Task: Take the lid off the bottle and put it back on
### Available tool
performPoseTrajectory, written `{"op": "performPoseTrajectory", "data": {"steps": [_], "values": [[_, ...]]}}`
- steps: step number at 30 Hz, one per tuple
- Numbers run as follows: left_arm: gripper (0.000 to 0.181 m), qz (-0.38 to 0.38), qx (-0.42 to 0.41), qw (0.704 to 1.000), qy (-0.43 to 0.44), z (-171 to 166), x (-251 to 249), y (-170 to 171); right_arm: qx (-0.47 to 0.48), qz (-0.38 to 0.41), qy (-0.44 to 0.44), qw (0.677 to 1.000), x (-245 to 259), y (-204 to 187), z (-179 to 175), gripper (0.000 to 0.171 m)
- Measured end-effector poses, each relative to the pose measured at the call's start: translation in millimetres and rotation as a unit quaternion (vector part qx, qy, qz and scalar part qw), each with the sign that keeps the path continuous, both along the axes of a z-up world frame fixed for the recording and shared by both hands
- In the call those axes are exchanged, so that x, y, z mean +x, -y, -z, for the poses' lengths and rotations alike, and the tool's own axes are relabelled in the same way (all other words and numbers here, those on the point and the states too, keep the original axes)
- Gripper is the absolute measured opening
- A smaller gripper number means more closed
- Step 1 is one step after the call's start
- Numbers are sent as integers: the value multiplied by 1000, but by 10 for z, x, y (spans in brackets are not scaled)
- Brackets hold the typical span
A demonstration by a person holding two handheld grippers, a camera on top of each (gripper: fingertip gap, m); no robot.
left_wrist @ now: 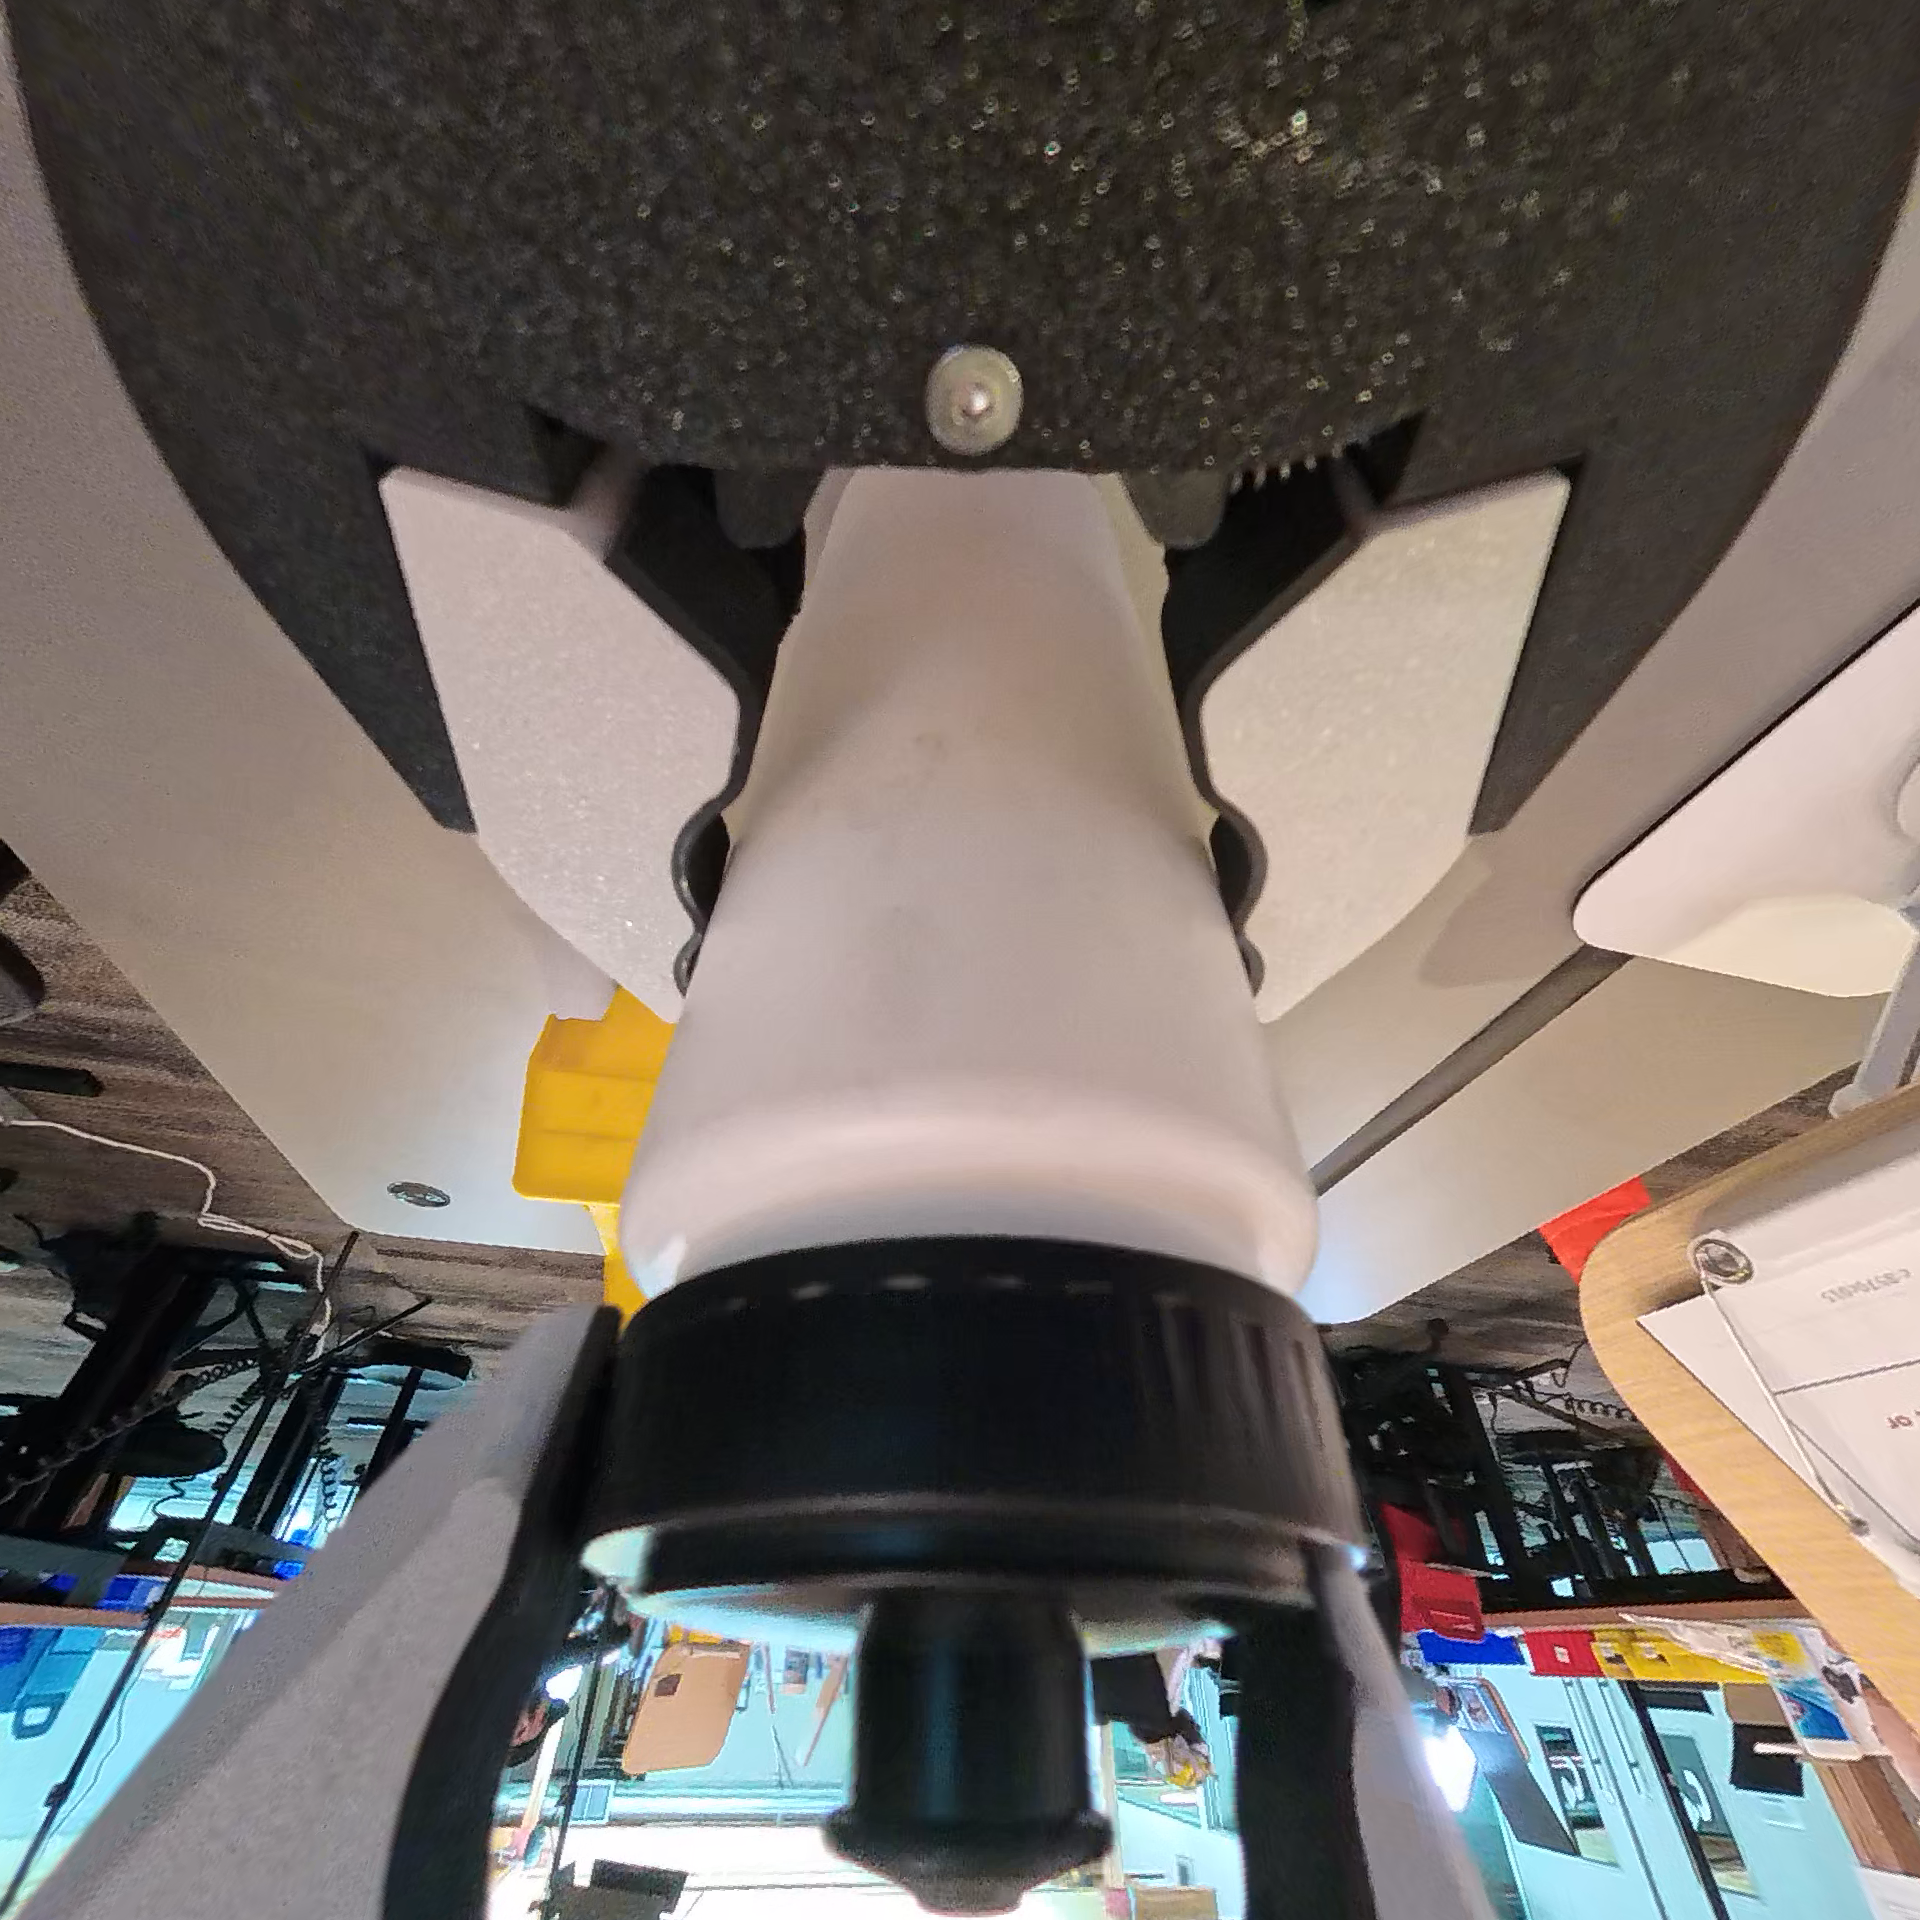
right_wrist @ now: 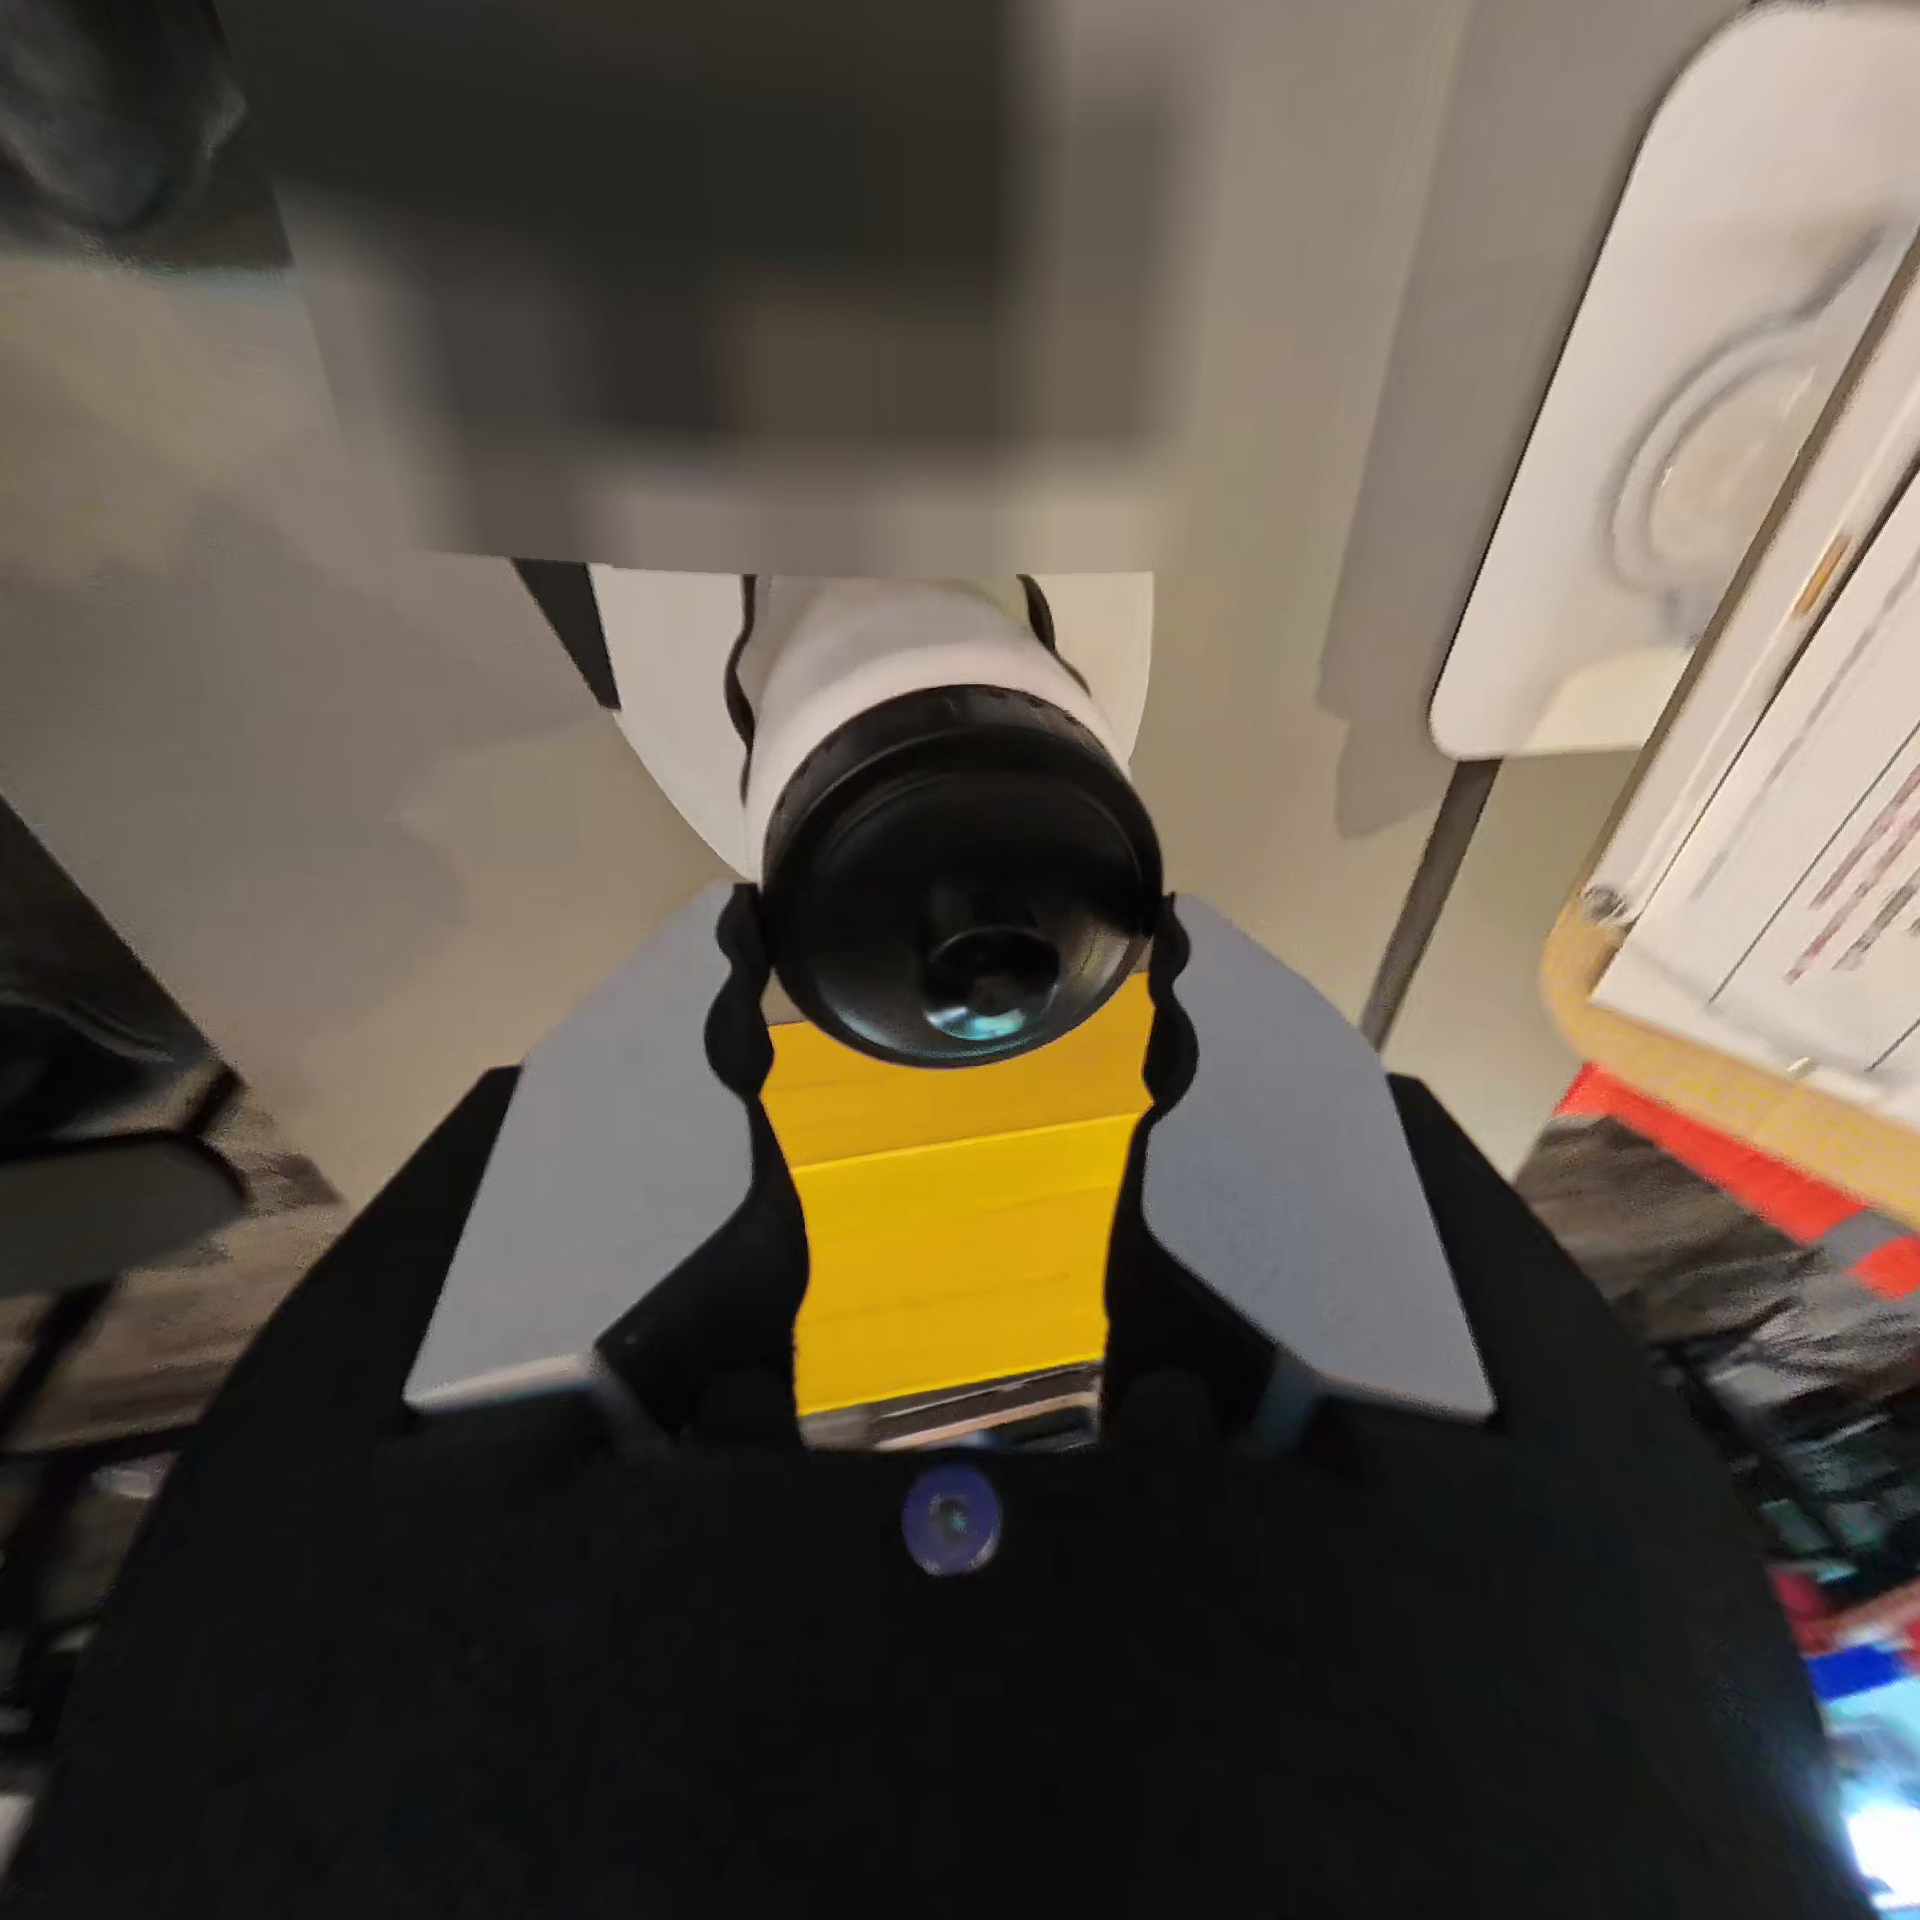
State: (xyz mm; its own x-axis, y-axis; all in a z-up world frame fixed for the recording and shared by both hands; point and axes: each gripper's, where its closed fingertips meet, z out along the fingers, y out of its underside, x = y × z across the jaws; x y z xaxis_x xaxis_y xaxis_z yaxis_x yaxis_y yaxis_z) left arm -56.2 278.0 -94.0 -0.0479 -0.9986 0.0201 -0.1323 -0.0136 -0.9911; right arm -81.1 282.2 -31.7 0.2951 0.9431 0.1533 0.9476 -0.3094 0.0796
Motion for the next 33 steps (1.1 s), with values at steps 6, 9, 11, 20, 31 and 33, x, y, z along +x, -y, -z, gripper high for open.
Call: {"op": "performPoseTrajectory", "data": {"steps": [6,9,11,20,31,33], "values": [[92,-18,-21,1000,11,-20,-33,-77,2,229,-33,973,-81,-79,-10,71],[92,-20,-18,1000,6,-14,-32,-81,9,315,-21,949,-83,-80,-6,71],[92,-19,-11,1000,5,-10,-21,-60,12,333,-10,943,-70,-52,-1,71],[92,-5,4,1000,3,-2,-20,4,0,-18,0,1000,-42,158,-135,94],[92,8,1,1000,1,3,31,40,5,-260,-110,959,43,29,-166,83],[92,13,0,1000,1,3,35,45,-15,-282,-123,951,-23,39,-160,80]]}}
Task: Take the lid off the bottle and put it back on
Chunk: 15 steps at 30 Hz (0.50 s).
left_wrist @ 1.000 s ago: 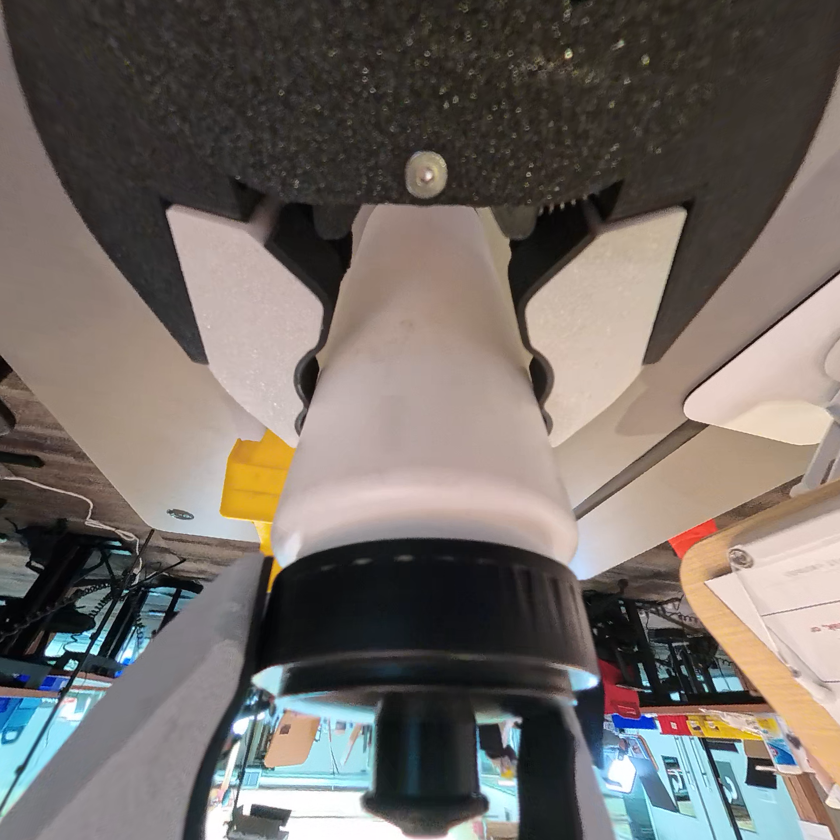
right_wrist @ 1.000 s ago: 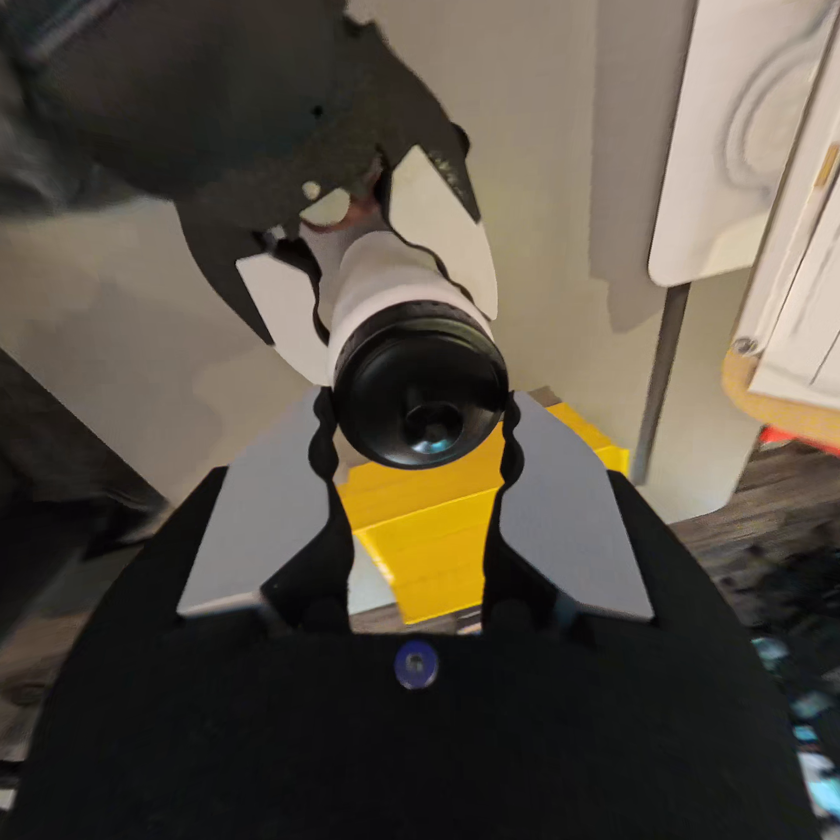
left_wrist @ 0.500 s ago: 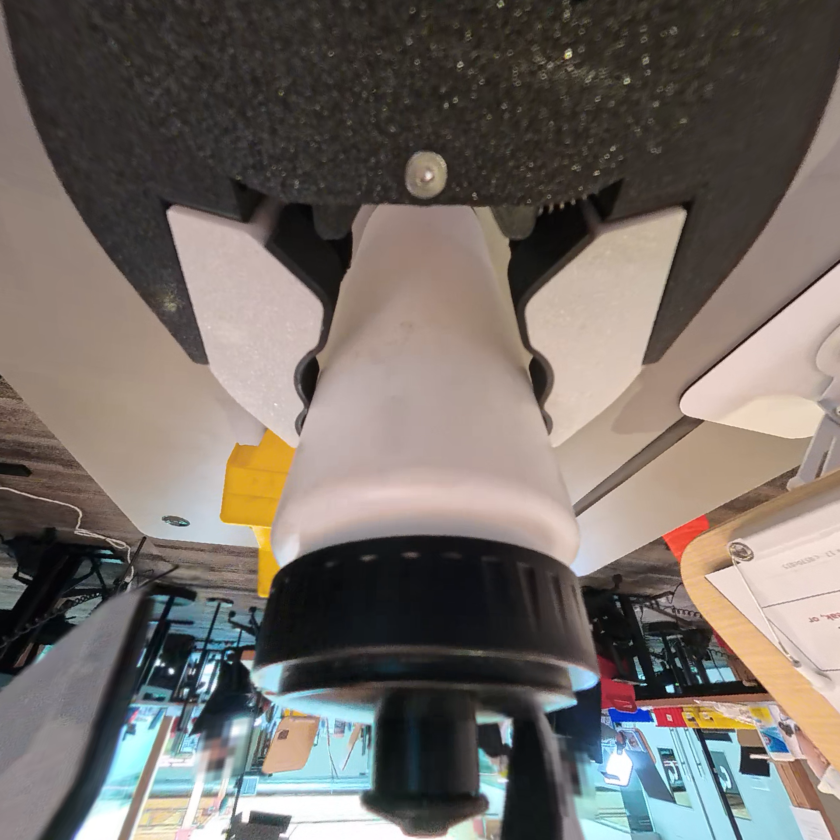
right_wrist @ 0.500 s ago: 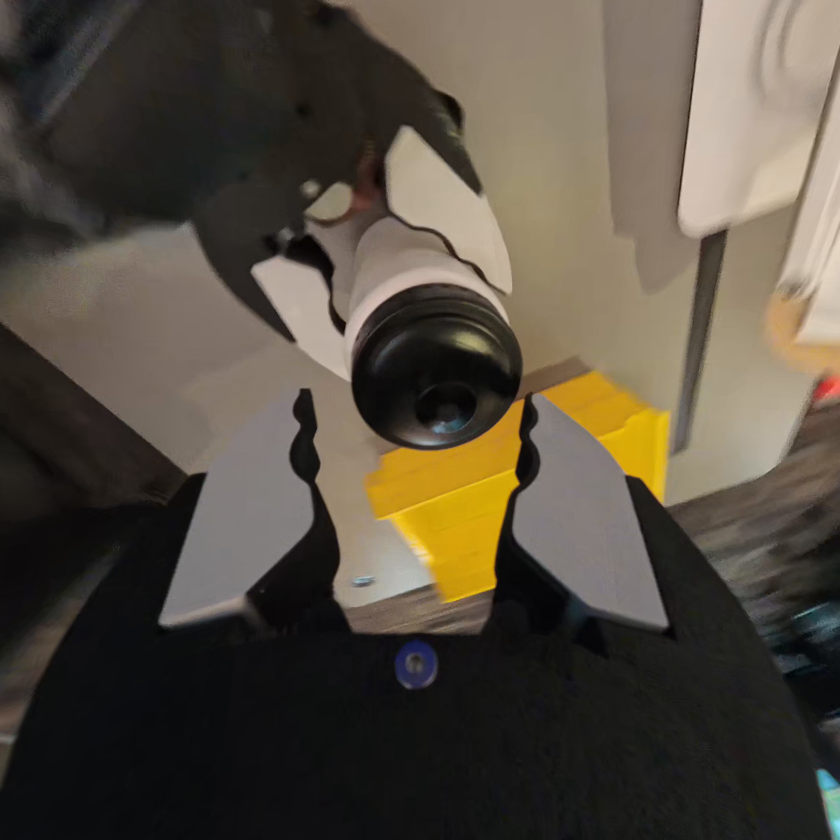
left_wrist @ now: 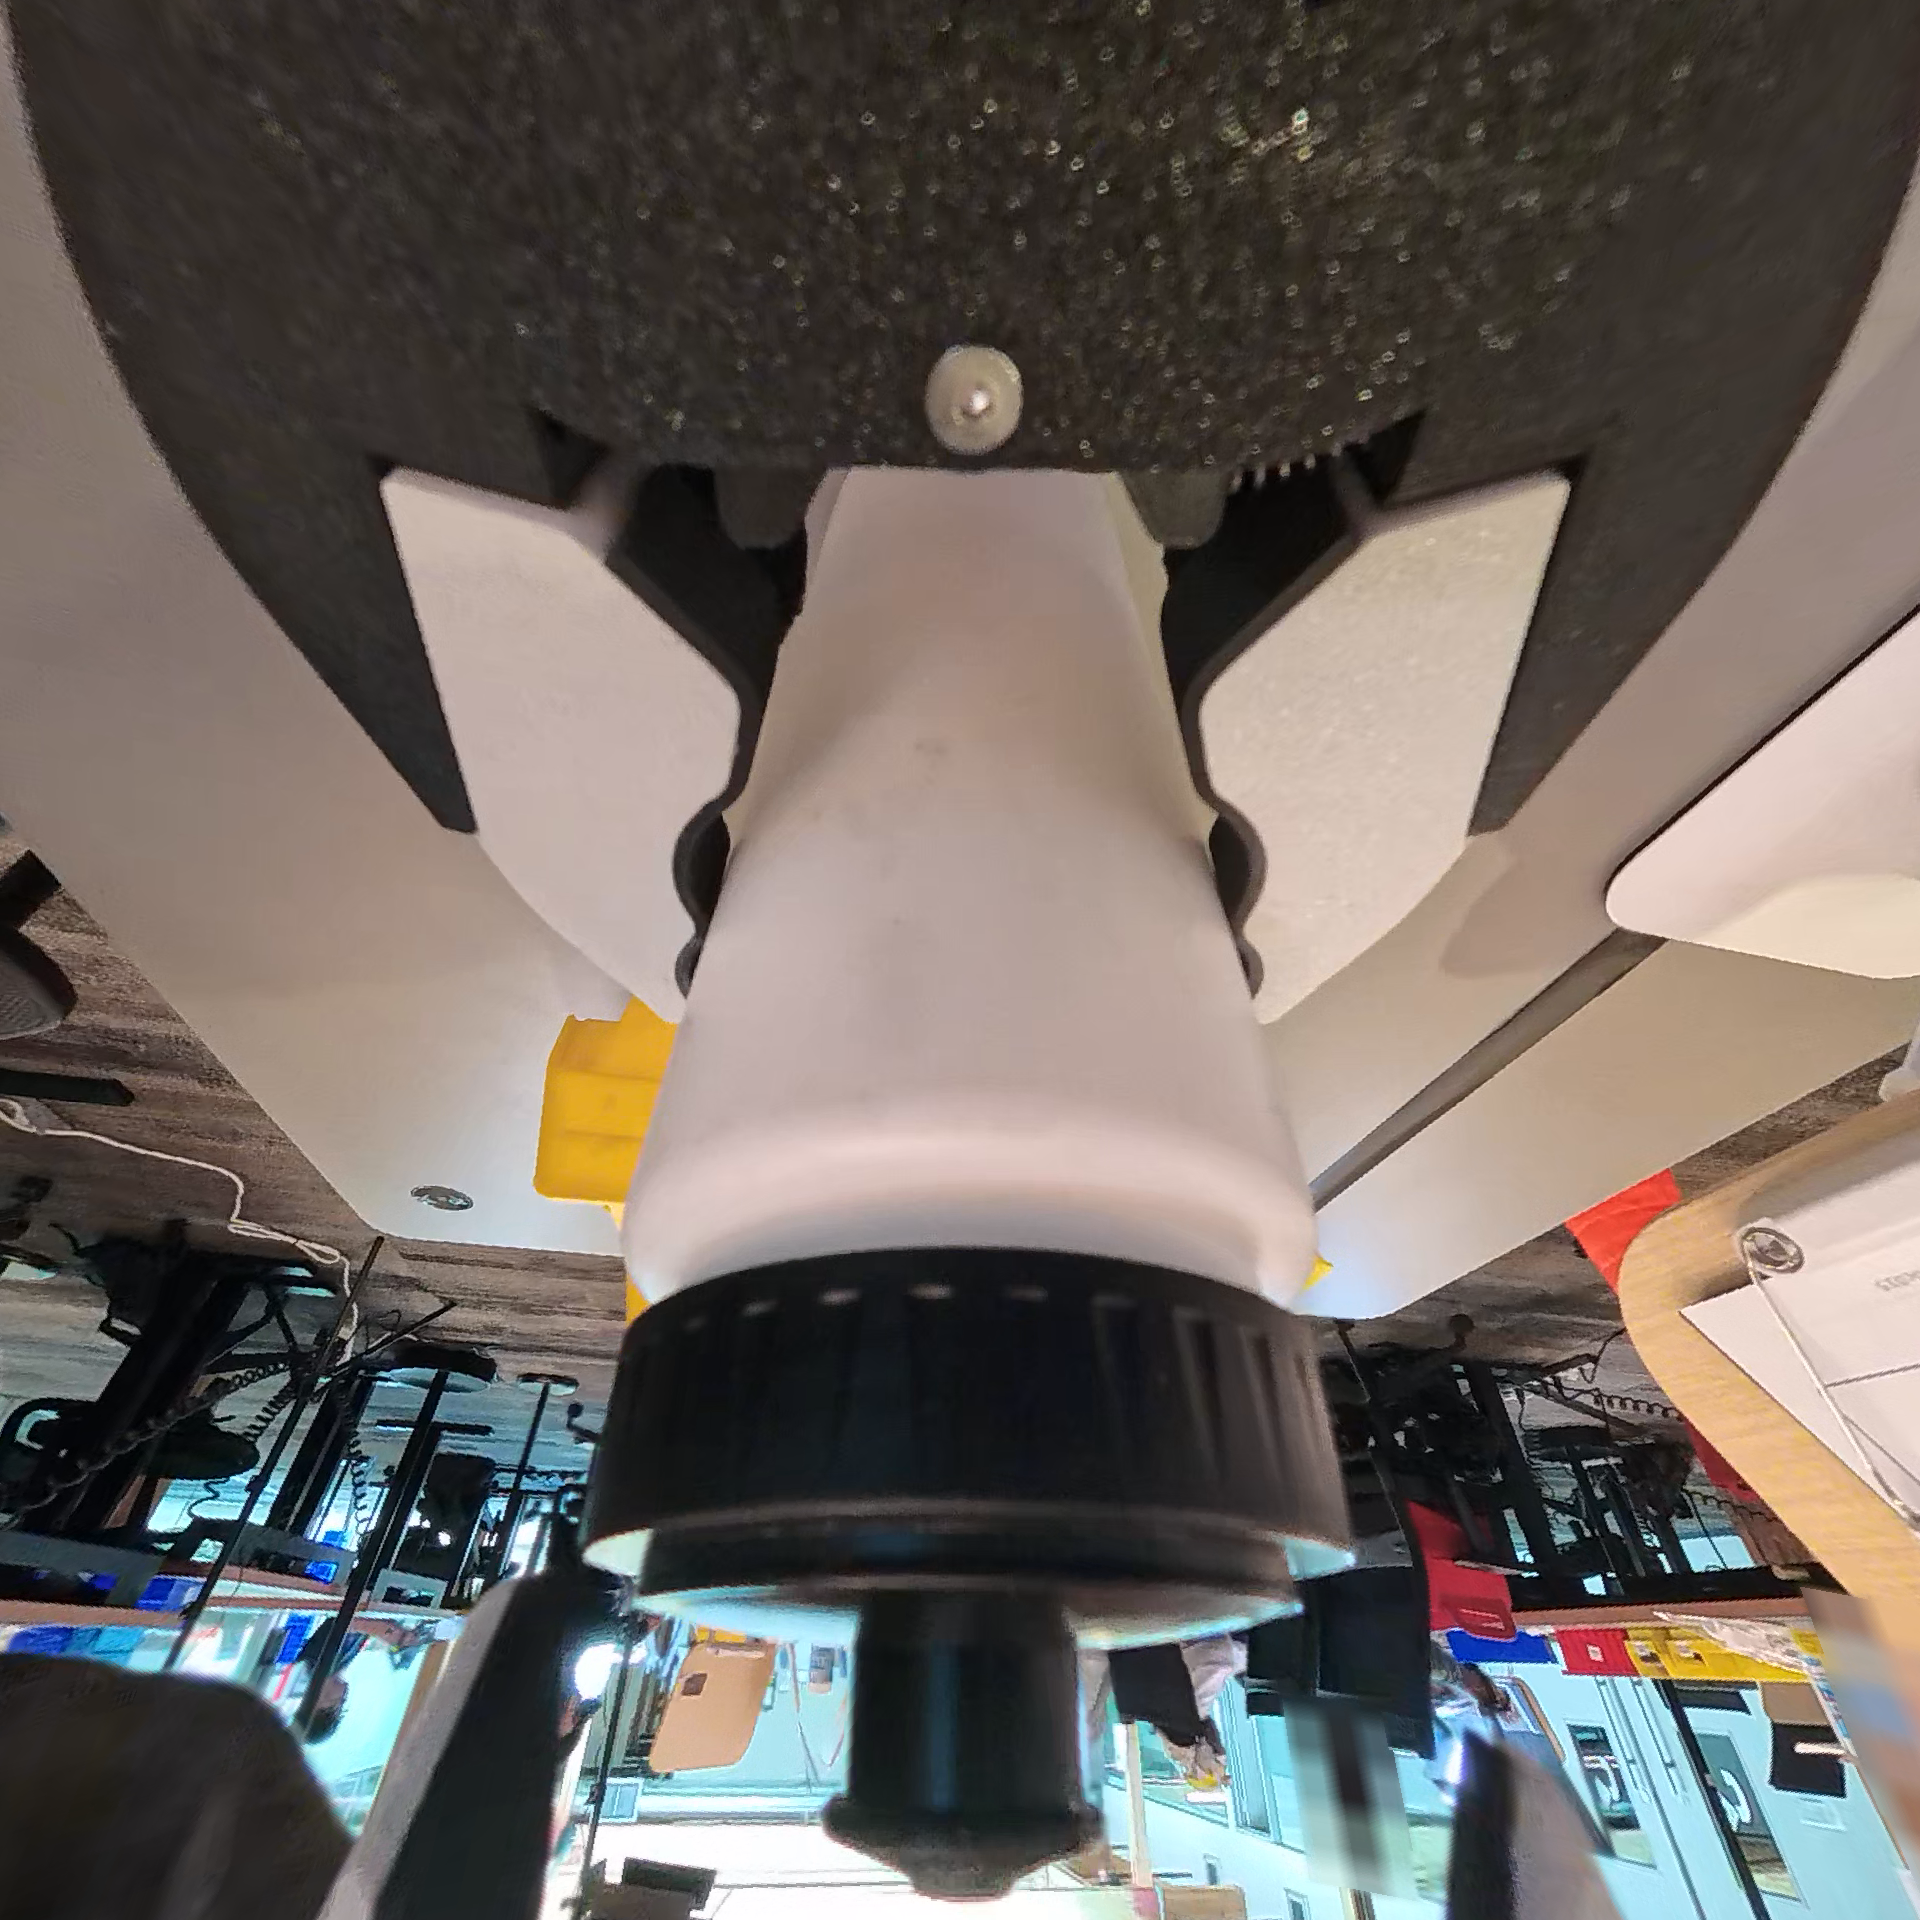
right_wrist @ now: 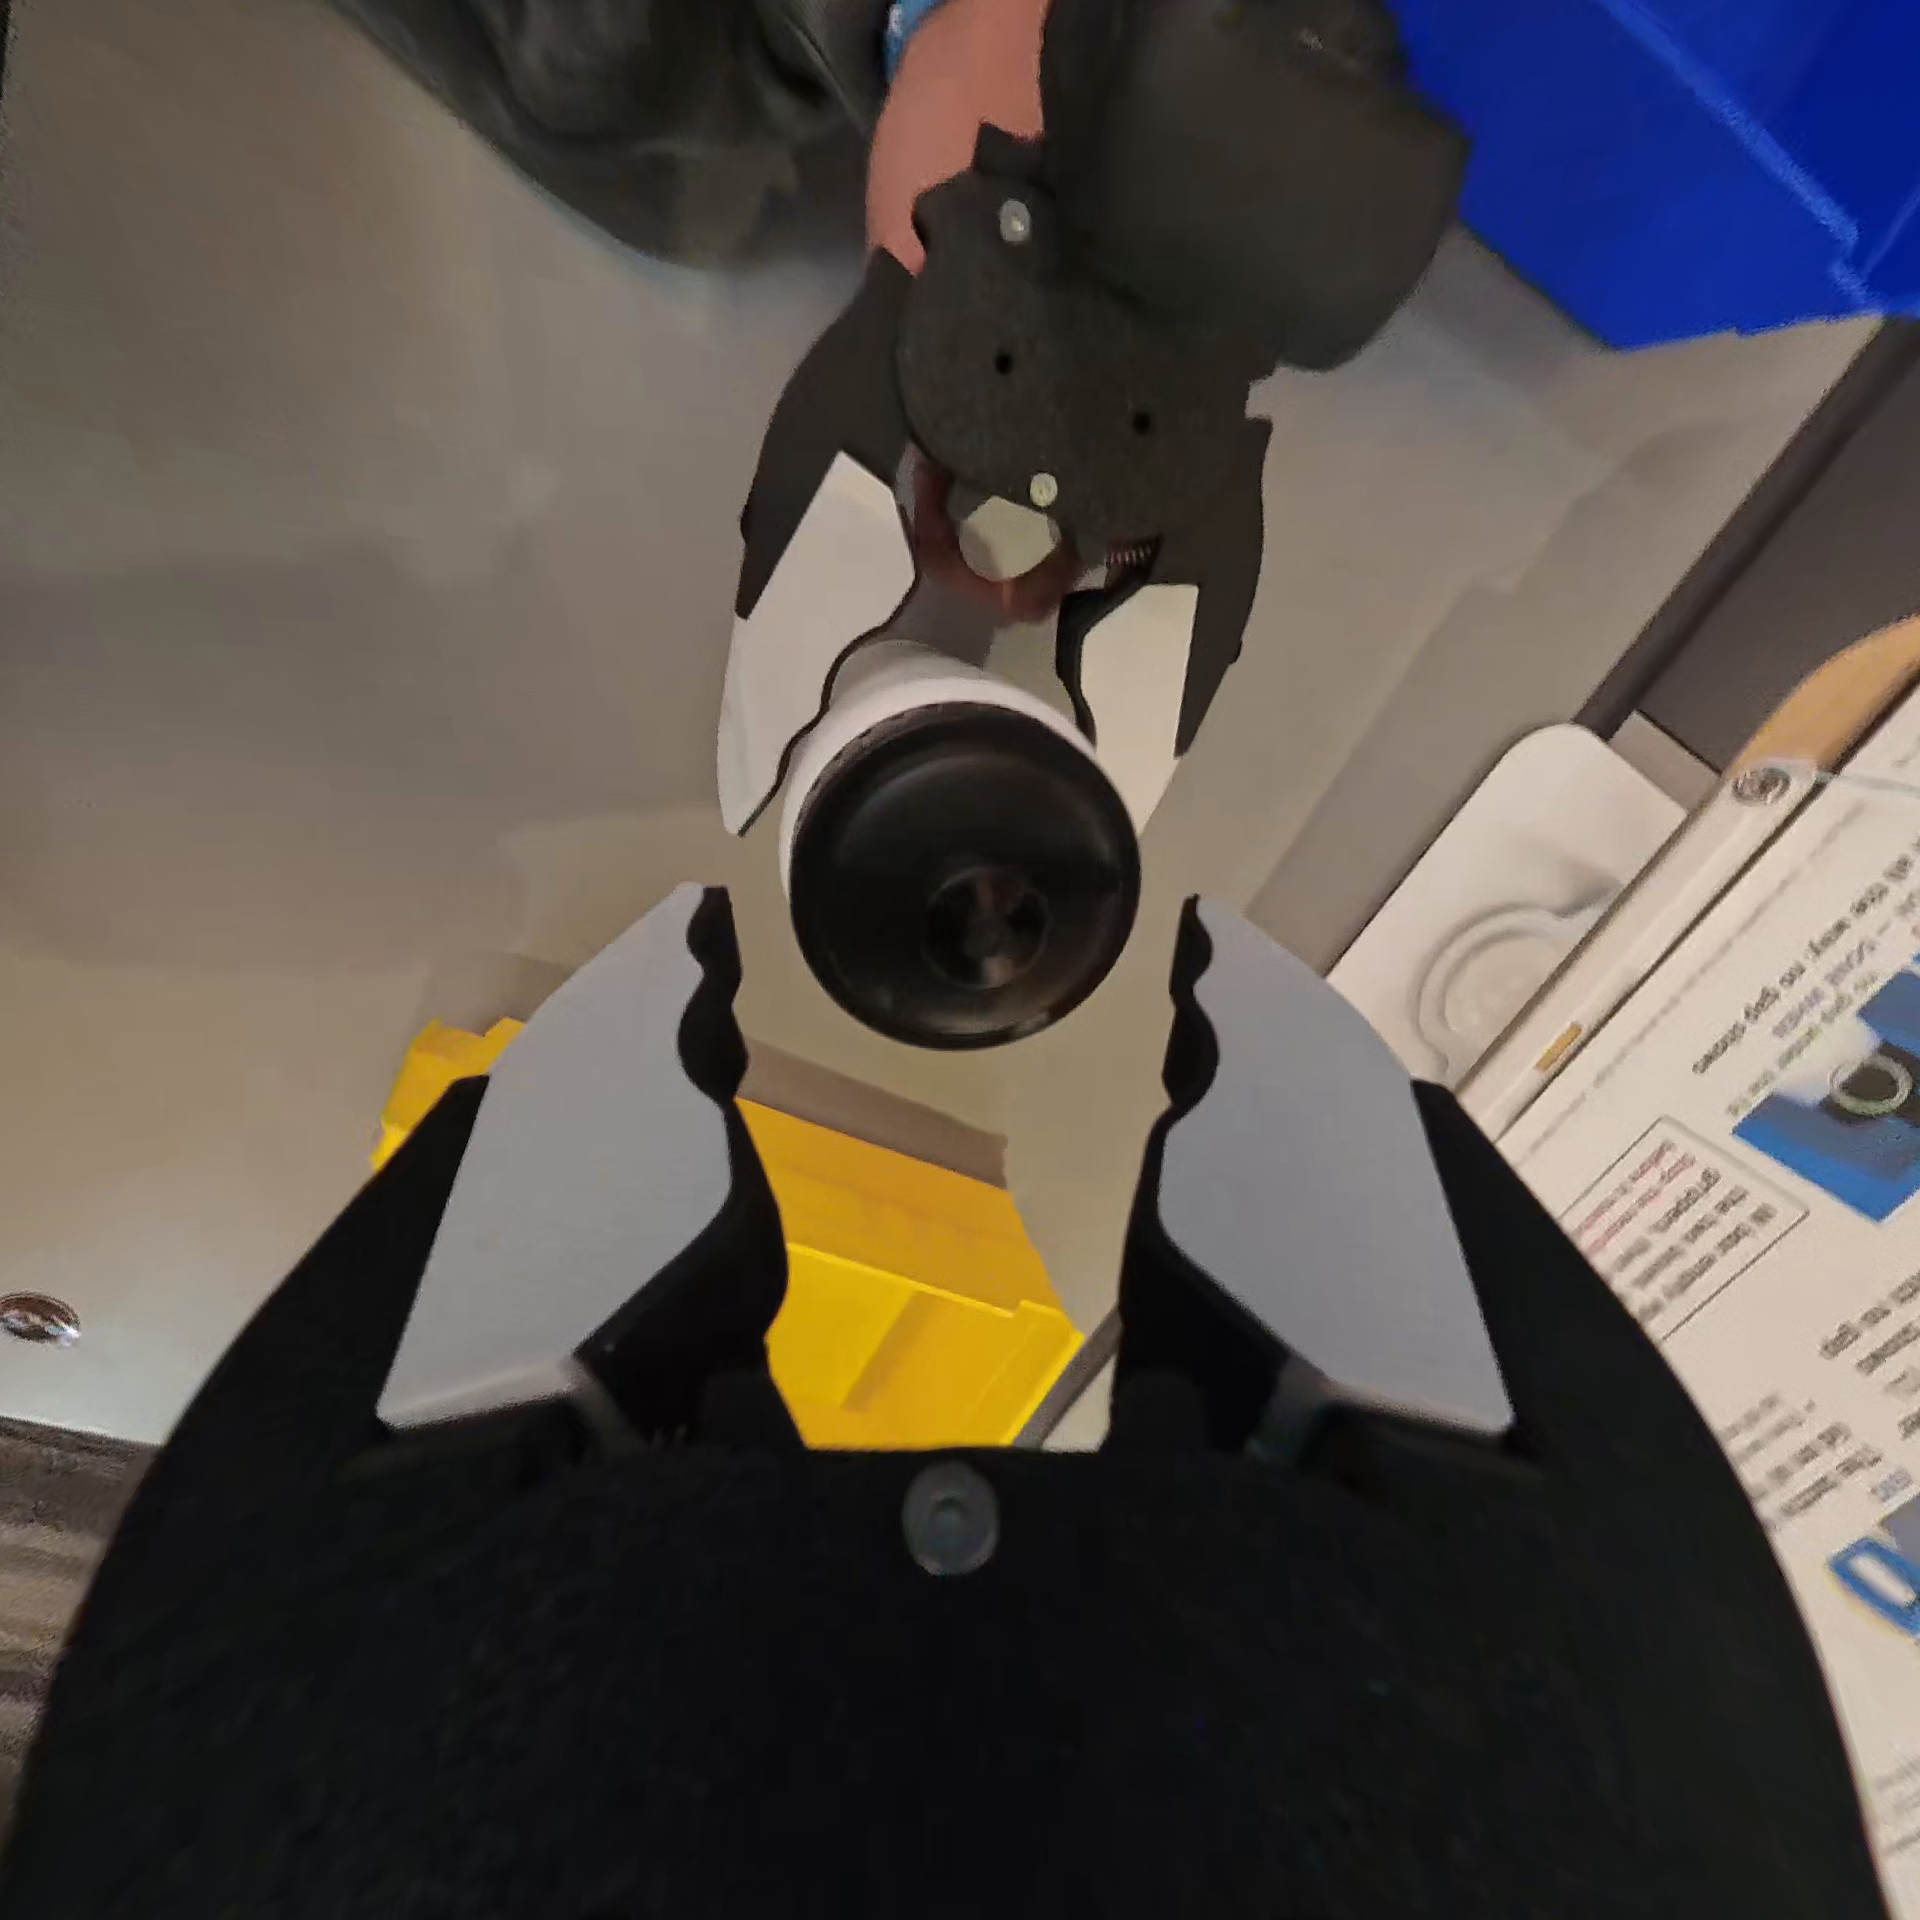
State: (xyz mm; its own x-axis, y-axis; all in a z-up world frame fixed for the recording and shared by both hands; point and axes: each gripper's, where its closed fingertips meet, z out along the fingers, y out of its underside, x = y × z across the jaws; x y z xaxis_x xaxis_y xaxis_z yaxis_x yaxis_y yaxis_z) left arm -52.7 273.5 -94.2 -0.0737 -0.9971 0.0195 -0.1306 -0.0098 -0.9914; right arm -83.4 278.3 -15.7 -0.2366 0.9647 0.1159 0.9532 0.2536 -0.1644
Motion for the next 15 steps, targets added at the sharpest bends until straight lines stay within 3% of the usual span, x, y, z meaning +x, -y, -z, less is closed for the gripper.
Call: {"op": "performPoseTrajectory", "data": {"steps": [5,9,11,15], "values": [[92,4,1,1000,-8,9,-14,4,-23,-64,47,997,14,-43,120,71],[92,-1,5,1000,-15,16,-49,-2,-52,-44,30,997,-44,-27,116,69],[92,-10,4,1000,-19,19,-39,-11,-45,-18,27,998,-33,-25,119,69],[92,-14,3,1000,-15,16,-7,-11,-39,110,42,992,18,-14,123,69]]}}
